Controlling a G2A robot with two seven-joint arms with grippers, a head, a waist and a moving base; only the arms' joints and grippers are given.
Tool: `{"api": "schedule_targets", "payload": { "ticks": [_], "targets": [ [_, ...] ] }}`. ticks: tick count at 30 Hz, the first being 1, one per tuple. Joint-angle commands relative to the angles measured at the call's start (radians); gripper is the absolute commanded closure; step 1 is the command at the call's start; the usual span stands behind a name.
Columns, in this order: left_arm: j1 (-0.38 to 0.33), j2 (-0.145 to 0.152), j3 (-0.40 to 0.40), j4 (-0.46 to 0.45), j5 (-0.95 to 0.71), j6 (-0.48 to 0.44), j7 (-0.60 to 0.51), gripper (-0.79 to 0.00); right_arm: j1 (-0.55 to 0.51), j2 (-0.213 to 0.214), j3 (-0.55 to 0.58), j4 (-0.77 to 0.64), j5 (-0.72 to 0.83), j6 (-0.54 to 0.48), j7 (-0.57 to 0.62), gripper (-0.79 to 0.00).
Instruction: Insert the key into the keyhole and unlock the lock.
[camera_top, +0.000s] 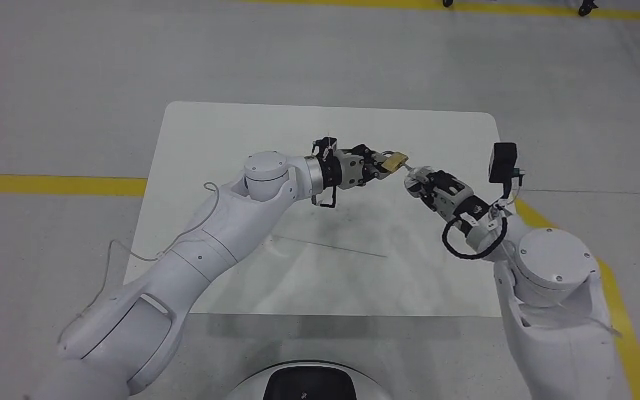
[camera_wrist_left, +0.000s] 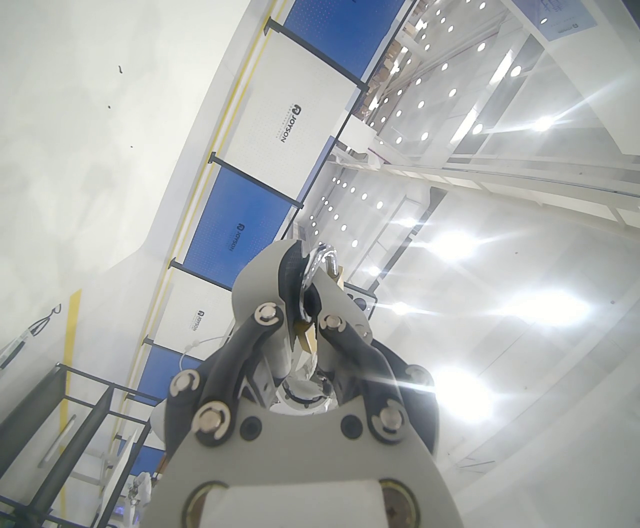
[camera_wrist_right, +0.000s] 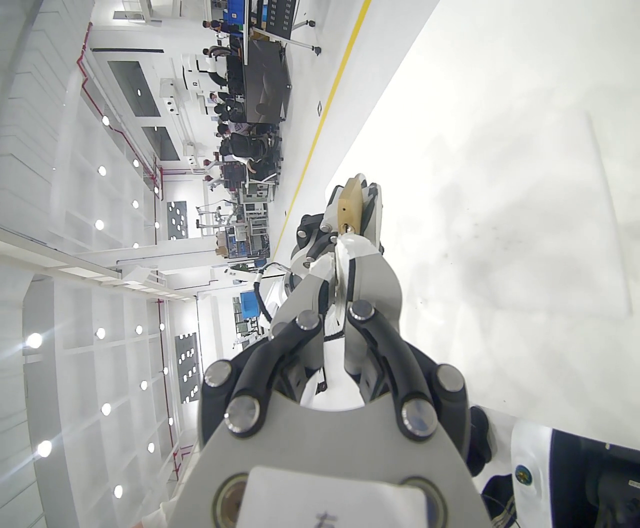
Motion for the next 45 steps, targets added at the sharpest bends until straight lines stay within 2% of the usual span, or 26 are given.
{"api": "schedule_targets", "payload": {
  "ticks": [1,45],
  "targets": [
    [0.0,0.0,0.0,0.0,0.0,0.0,0.0,0.0,0.003,0.002,-0.005,0.002,-0.001,0.004,0.011,0.0],
    [0.0,0.0,0.0,0.0,0.0,0.0,0.0,0.0,0.047,0.015,-0.081,-0.017,-0.072,0.032,-0.047,0.0]
  ]
}}
